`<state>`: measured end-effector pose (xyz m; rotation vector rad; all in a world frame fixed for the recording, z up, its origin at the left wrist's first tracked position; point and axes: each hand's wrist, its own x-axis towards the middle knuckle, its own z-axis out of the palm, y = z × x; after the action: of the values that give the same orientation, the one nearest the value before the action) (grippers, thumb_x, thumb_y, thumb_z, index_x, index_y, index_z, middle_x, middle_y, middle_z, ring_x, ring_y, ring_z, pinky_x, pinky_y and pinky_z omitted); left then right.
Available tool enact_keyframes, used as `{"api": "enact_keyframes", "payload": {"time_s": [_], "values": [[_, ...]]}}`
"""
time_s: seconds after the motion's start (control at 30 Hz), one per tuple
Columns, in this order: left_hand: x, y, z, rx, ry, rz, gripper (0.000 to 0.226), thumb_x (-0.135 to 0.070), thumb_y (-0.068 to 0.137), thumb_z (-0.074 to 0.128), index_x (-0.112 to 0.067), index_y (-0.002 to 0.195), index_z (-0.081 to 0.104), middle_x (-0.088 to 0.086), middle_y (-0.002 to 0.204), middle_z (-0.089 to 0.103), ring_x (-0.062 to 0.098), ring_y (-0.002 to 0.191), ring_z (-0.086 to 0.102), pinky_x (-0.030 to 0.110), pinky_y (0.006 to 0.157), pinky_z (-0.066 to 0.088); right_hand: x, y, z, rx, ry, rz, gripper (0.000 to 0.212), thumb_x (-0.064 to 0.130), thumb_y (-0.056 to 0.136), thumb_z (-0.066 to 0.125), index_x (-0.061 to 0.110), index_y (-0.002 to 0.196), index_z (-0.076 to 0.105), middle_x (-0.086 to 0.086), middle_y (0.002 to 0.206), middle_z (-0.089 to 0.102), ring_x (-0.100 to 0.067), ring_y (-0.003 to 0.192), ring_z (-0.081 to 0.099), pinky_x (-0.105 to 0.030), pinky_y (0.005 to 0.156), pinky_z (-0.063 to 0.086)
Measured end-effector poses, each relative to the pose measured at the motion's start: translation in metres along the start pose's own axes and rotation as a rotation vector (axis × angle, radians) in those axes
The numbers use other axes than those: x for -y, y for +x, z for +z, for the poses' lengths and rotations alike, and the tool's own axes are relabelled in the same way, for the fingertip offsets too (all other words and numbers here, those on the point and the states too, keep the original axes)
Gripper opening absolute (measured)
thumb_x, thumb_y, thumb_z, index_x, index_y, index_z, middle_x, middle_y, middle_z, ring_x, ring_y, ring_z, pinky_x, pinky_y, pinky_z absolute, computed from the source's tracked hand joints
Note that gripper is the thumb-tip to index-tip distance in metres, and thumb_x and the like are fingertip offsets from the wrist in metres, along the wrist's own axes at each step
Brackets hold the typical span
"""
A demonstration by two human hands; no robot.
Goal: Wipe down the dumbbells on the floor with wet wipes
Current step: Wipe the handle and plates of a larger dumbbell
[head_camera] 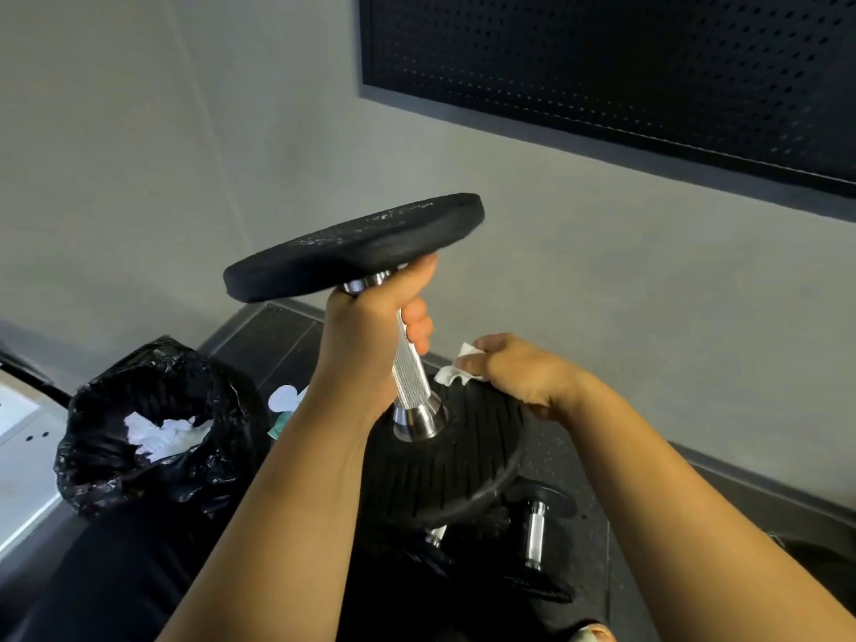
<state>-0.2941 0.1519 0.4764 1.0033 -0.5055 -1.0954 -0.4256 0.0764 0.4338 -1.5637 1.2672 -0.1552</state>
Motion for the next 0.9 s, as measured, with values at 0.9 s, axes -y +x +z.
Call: {"api": "enact_keyframes", "payload": {"time_s": [0.9], "values": [[0.002,0.018,-0.008,-0.265,0.029,0.069,0.048,-0.027,0.088,0.067,-0.021,0.055,0.033,-0.005,0.044,0.027,0.013,0.045,0.024,0.025,0.044,0.025,0.037,-0.062,0.011,-0.122,-0.902,-0.583,0.021,0.043,0.09,0.054,0.027,0.078,0.049,0.009,0.064,0.052,-0.01,0.06,0.045,-0.029,0.06,0.031]]}}
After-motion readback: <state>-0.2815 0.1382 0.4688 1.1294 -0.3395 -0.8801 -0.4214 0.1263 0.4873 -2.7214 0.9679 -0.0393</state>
